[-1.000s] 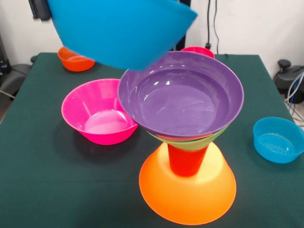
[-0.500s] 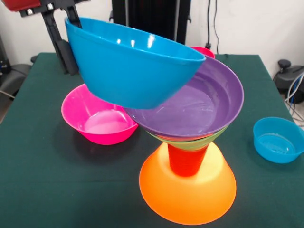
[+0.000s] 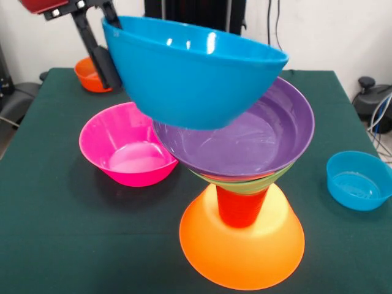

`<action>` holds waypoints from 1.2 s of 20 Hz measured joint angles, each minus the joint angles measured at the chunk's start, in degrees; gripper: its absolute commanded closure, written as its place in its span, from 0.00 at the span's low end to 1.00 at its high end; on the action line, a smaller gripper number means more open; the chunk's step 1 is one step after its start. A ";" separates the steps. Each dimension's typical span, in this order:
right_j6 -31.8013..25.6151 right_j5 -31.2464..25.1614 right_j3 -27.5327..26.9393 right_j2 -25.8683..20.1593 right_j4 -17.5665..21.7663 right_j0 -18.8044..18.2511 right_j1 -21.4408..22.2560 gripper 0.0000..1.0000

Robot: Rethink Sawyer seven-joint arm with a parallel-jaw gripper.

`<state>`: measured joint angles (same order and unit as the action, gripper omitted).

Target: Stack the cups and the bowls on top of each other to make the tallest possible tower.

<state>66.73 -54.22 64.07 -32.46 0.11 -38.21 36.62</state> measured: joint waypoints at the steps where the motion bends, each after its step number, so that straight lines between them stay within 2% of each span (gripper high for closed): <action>1: 0.01 -0.01 0.61 0.02 -0.60 0.00 0.57 1.00; 11: 0.05 -0.01 2.97 0.22 -2.96 0.13 4.97 1.00; 20: 0.05 0.65 3.74 1.92 -2.83 0.83 5.59 1.00; 24: 0.05 2.13 3.76 4.41 -2.51 2.25 5.09 1.00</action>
<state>66.78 -52.10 67.82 -28.05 -2.40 -35.96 41.71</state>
